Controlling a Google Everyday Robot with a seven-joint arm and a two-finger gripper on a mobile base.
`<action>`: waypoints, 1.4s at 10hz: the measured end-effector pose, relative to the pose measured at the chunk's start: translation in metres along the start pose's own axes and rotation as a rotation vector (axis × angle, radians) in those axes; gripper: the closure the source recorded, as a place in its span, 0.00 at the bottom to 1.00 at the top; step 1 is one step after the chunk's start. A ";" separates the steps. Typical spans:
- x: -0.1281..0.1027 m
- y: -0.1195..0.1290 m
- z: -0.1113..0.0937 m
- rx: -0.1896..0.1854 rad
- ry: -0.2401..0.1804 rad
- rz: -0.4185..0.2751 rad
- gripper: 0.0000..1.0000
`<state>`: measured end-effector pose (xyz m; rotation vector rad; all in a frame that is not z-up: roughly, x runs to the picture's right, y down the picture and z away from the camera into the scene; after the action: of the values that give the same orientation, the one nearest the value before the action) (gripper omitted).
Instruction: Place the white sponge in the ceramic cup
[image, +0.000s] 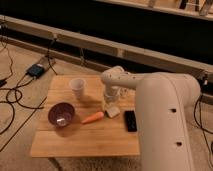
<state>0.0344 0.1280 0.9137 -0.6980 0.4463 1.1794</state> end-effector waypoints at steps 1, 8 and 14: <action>0.000 0.001 0.001 -0.003 0.002 0.001 0.56; -0.016 0.000 -0.034 0.016 -0.036 0.000 1.00; -0.065 0.028 -0.122 0.000 -0.218 -0.046 1.00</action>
<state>-0.0090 0.0044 0.8619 -0.5693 0.2462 1.1969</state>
